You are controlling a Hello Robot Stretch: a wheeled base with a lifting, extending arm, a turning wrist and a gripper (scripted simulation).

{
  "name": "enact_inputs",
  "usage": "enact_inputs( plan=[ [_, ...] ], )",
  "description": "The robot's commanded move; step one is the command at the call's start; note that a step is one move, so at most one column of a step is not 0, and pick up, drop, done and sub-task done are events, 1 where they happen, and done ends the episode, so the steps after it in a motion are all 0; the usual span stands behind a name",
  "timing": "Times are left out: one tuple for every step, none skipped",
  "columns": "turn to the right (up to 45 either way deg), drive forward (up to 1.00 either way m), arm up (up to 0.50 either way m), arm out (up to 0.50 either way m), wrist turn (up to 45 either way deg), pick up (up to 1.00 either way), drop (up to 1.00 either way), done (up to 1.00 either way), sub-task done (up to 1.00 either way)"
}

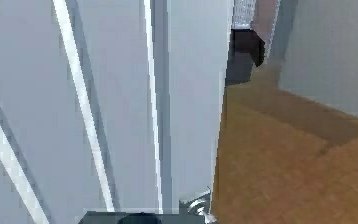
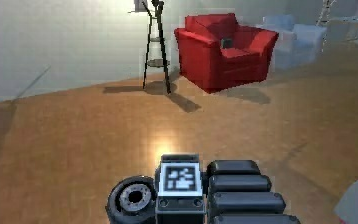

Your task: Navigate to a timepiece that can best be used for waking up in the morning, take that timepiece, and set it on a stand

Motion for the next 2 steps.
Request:
enact_inputs(
  plan=[
    [45.0,0.0,0.0,0.0,0.0,0.0,0.0,0.0,0.0],
    [45.0,0.0,0.0,0.0,0.0,0.0,0.0,0.0,0.0]
  ],
)
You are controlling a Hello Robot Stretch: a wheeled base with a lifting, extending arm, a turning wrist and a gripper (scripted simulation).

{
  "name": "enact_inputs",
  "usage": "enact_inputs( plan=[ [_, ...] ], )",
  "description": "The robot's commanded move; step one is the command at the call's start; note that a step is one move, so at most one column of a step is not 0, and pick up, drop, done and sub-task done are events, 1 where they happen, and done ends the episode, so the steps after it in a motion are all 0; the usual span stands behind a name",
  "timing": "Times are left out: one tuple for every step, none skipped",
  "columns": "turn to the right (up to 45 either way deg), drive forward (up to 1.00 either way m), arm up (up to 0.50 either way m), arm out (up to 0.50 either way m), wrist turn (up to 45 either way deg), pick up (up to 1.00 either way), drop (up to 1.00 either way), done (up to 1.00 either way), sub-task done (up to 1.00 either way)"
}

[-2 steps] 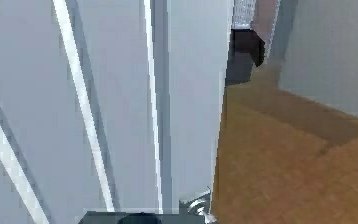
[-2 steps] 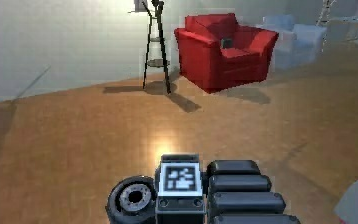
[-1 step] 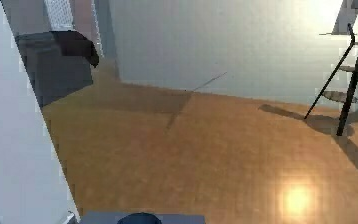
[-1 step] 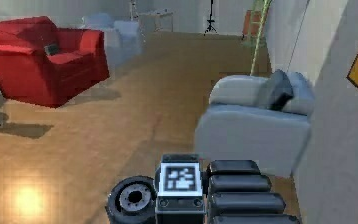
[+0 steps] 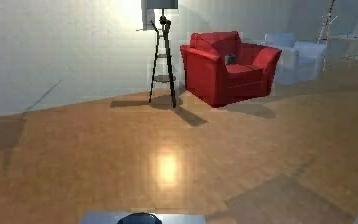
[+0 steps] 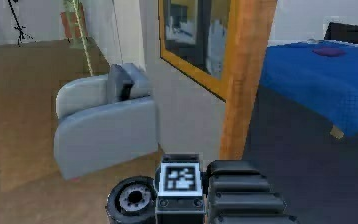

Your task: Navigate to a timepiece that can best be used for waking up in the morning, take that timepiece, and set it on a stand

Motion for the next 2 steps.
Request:
enact_inputs(
  plan=[
    [39.0,0.0,0.0,0.0,0.0,0.0,0.0,0.0,0.0],
    [0.0,0.3,0.0,0.0,0.0,0.0,0.0,0.0,0.0]
  ],
)
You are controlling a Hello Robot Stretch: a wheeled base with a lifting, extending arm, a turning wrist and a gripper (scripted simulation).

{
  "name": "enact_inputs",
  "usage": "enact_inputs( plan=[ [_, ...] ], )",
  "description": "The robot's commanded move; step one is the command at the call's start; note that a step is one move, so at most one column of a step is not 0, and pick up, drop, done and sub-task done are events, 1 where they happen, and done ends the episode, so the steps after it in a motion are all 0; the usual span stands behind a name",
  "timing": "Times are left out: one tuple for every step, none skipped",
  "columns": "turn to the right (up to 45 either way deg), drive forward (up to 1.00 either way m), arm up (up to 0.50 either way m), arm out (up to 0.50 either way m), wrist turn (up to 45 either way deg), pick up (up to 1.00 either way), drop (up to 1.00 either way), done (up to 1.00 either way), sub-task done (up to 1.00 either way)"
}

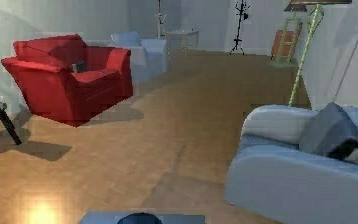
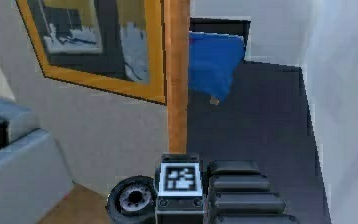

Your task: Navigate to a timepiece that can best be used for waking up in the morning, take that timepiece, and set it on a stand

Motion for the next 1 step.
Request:
enact_inputs(
  plan=[
    [-45.0,0.0,0.0,0.0,0.0,0.0,0.0,0.0,0.0]
  ],
)
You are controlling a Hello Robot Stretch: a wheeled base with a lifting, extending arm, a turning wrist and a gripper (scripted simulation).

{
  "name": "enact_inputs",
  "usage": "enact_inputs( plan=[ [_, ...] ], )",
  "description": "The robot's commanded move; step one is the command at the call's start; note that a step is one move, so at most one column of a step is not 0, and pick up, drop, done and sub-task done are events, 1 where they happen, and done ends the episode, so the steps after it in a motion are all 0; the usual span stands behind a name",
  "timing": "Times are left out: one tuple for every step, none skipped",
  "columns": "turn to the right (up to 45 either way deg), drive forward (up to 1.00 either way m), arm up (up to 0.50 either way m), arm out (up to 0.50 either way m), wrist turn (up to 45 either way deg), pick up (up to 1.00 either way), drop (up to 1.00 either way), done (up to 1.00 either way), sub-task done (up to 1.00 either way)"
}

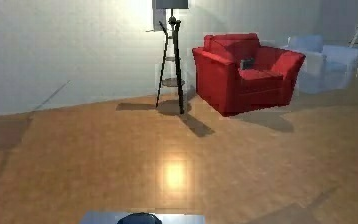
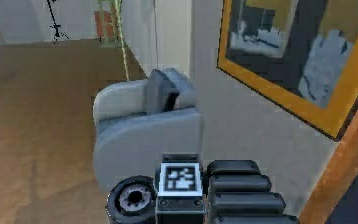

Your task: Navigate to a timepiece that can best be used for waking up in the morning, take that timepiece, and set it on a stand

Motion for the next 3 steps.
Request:
enact_inputs(
  plan=[
    [-39.0,0.0,0.0,0.0,0.0,0.0,0.0,0.0,0.0],
    [0.0,0.75,0.0,0.0,0.0,0.0,0.0,0.0,0.0],
    [-45.0,0.0,0.0,0.0,0.0,0.0,0.0,0.0,0.0]
  ],
)
